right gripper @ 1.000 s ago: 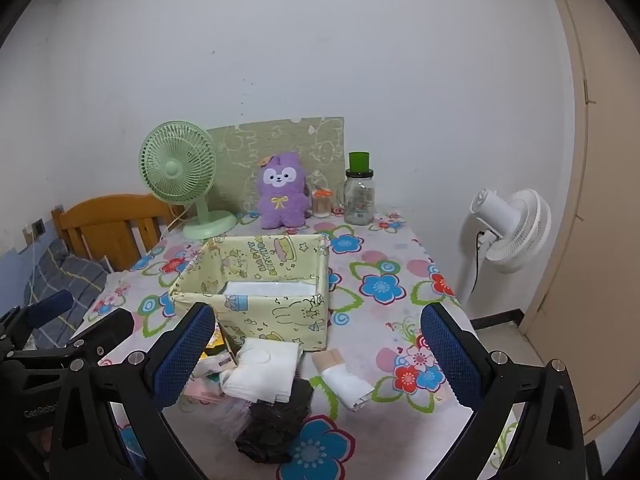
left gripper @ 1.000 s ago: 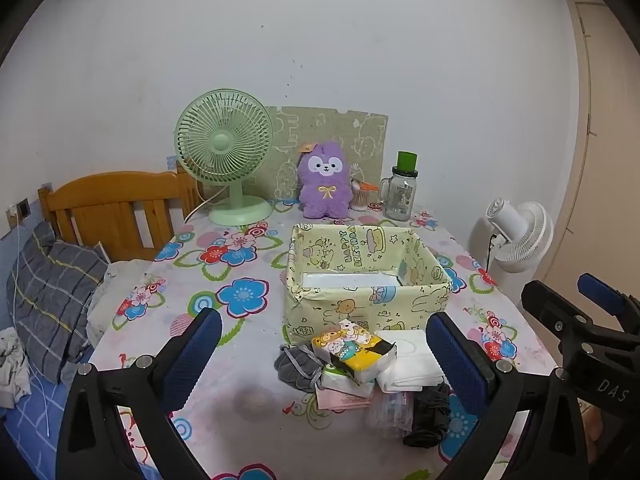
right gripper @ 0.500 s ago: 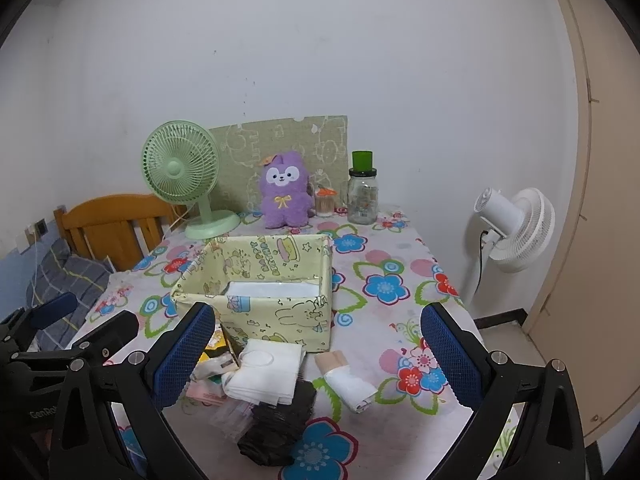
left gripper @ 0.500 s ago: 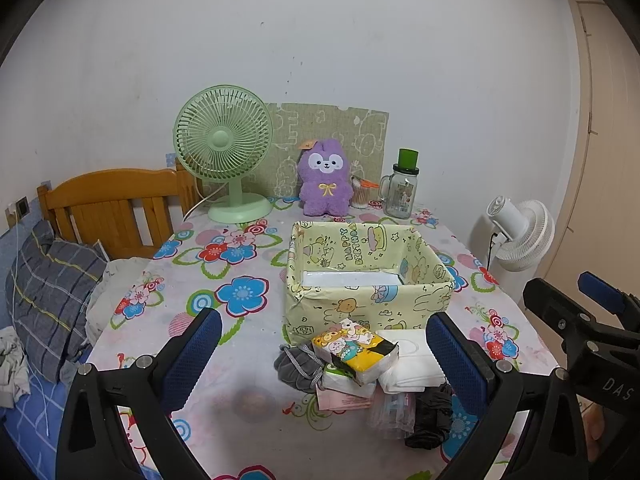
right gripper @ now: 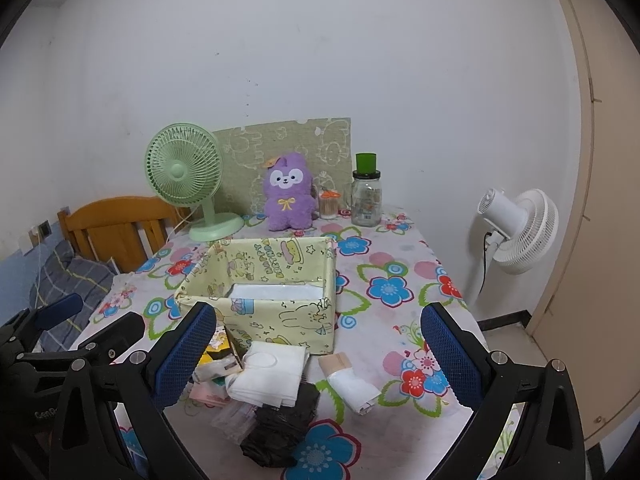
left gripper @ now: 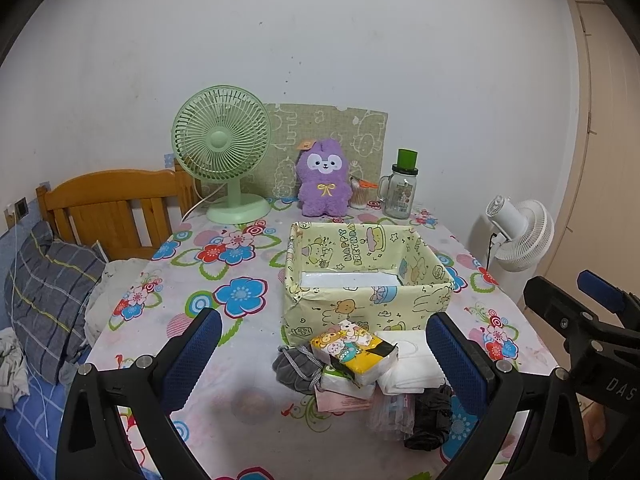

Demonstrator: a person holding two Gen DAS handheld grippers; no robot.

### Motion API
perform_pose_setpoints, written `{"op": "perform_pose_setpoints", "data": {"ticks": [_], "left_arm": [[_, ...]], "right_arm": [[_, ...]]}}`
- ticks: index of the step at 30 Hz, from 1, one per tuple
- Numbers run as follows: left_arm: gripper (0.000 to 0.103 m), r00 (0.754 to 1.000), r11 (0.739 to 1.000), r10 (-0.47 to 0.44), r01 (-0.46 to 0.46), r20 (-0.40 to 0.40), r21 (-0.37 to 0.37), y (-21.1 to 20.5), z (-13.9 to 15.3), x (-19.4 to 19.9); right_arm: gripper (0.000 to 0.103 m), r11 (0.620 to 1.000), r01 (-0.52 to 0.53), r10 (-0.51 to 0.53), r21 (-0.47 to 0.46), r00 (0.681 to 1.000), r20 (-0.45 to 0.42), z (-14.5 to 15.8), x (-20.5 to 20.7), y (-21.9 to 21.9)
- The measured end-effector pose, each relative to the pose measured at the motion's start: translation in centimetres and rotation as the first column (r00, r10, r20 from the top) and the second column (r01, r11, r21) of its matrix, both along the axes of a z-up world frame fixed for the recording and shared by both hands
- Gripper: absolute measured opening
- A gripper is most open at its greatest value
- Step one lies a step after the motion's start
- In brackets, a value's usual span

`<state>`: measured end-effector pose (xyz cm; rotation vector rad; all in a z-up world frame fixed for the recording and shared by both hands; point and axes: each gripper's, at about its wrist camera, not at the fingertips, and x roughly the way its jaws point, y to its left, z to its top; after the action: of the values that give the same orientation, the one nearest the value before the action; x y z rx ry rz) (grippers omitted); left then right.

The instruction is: Organize soft objects

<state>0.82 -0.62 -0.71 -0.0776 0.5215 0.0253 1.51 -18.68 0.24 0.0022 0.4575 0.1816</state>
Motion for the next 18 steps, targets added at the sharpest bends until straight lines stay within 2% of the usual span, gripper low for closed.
{"op": "perform_pose_setpoints", "data": {"ticks": [18], "left_arm": [[0.103, 1.000, 1.000, -0.004, 0.004, -0.002, -0.006, 0.10, 0.07, 0.06]], "right_arm": [[0.103, 1.000, 0.014, -0.014, 0.000, 1.000, -0.005, 0.09, 0.13, -0.05]]}}
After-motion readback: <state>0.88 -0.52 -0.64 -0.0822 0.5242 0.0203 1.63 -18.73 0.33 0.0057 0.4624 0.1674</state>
